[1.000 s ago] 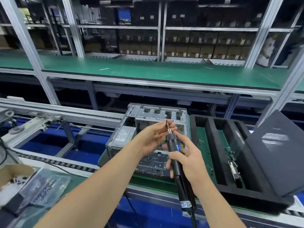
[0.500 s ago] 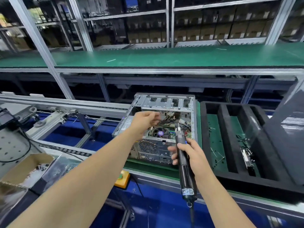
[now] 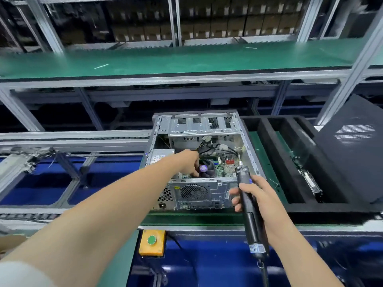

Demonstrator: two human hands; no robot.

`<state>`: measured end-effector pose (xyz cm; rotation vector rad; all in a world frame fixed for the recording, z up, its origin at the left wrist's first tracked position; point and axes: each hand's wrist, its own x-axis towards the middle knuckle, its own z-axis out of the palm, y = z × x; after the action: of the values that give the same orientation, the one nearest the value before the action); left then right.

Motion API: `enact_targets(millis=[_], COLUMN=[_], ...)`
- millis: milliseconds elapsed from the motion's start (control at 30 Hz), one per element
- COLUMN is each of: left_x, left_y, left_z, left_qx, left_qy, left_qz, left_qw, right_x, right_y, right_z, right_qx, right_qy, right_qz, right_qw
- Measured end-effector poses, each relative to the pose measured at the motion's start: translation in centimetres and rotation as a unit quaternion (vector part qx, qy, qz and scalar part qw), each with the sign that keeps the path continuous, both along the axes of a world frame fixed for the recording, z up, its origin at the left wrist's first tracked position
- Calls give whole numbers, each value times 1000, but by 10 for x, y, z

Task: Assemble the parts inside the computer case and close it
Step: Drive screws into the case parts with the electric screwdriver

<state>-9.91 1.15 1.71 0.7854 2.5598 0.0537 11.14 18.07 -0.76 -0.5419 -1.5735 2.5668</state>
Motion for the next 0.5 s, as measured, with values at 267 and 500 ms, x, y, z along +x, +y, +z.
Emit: enact_targets(millis=[267, 500], left_x=[-20, -19], left_y=[9, 11], left_z=[-11, -23], left_qx=[21, 20], left_qy=[0, 51], left_qz=[33, 1], left_qw=[999, 999], right_x=[4, 10], right_y=[-15, -24], right_z=[-4, -3], right_qx=[-5, 6], right_qy=[1, -6], right_qz=[-61, -63], right_qw=[998, 998])
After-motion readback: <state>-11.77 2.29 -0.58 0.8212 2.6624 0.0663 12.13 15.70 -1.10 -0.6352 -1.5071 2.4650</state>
